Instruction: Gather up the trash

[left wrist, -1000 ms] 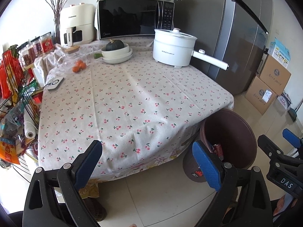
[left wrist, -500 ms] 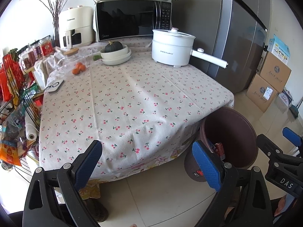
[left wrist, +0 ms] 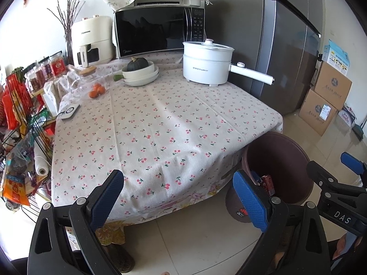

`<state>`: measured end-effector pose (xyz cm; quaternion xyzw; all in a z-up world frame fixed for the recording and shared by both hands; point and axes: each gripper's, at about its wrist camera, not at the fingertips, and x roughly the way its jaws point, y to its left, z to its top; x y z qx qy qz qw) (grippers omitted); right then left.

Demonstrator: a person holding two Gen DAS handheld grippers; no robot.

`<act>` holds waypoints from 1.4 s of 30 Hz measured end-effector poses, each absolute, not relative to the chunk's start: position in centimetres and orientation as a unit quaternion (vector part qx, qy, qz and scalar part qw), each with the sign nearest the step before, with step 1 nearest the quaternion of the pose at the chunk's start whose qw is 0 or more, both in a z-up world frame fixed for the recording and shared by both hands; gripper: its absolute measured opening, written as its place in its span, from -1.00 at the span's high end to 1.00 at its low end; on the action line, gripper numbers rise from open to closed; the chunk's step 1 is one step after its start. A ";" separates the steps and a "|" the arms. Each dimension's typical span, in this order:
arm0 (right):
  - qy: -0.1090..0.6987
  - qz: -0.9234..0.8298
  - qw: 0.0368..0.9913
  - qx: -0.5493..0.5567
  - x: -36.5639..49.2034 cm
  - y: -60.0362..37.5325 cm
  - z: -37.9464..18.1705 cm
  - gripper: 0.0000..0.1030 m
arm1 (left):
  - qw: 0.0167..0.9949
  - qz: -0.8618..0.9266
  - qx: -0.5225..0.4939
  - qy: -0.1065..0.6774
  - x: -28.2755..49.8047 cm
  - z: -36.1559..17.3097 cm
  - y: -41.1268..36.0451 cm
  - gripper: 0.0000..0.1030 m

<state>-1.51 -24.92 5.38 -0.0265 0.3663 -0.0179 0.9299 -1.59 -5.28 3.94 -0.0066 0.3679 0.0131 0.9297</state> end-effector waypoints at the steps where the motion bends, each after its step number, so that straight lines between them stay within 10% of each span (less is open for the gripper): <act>1: 0.366 -0.019 0.930 -0.026 -1.5 -25.0 5.4 -0.99 | 0.930 0.013 -0.006 0.367 -1.6 4.0 -5.3 -0.90; 42: 0.352 -0.025 0.935 -0.029 -1.6 -24.9 5.6 -0.99 | 0.936 0.014 -0.010 0.352 -2.2 4.7 -5.3 -0.90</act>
